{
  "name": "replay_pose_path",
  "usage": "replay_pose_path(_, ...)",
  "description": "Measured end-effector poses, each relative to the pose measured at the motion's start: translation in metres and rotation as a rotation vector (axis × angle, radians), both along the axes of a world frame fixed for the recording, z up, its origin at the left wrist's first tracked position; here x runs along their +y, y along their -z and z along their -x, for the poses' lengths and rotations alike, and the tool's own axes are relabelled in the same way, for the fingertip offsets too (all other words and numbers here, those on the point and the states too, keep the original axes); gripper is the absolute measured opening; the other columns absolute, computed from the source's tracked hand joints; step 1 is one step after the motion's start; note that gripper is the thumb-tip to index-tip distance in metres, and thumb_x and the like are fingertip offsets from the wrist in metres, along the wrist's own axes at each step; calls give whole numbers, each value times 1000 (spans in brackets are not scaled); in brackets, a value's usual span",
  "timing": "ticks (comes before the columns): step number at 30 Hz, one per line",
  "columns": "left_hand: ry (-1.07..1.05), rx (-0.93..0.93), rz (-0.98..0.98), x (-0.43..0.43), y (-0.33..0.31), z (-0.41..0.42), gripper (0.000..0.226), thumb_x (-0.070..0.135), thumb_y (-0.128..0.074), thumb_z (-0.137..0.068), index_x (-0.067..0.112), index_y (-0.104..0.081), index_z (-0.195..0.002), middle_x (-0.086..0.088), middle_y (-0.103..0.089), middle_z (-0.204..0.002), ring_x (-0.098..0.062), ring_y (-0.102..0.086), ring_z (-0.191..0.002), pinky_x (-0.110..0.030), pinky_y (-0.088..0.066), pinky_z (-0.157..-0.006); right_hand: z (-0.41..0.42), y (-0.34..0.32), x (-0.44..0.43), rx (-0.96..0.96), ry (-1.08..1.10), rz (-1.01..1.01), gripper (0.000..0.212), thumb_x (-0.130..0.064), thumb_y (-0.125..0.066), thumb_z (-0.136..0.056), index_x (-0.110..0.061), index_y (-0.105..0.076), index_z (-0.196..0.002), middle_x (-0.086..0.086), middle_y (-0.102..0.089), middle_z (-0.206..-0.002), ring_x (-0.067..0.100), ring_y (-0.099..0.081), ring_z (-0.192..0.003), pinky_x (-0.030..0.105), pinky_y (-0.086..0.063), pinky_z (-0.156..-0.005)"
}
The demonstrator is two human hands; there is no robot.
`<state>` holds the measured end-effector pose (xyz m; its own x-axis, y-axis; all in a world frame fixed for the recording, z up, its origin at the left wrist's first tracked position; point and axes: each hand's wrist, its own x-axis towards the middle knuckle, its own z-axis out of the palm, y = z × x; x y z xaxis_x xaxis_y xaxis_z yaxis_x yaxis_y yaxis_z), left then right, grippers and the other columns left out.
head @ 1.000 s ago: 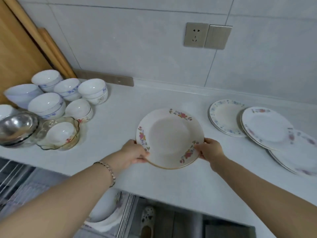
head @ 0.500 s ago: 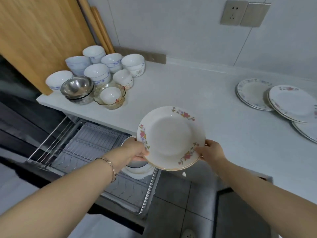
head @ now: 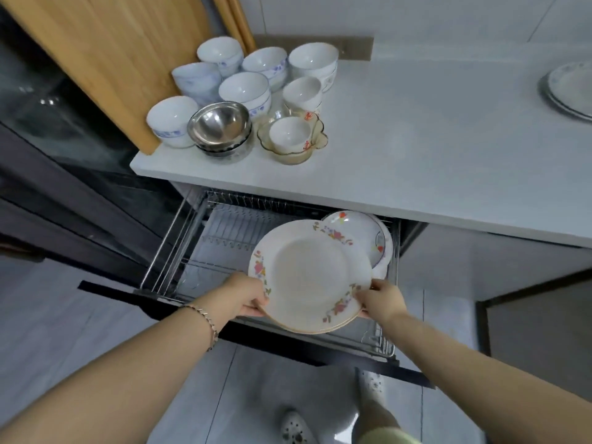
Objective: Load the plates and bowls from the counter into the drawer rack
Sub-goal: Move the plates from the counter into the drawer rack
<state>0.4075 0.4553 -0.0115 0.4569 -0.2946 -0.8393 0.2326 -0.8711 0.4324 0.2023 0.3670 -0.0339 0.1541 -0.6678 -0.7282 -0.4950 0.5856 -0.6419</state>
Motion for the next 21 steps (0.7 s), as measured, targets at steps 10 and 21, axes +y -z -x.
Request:
replay_pose_path(10, 32, -70, -162, -13, 95, -109, 40, -20, -54, -79, -4, -54, -116, -24, -62, -119, -40, -61, -107, -46, -55, -83, -110, 99, 2, 33, 141, -177, 25, -1, -51, -82, -1, -65, -103, 11, -64, -81, 27, -57, -79, 35, -51, -76)
replay_pose_path(21, 253, -164, -197, -72, 237, -207, 39, -11, -64, -78, 0, -58, -115, -19, -64, -118, -35, -63, -106, -41, -57, -83, -207, 217, -26, 67, 426, -358, 46, 2, -59, -84, -12, -54, -128, 22, -68, -105, 40, -66, -98, 50, -53, -91)
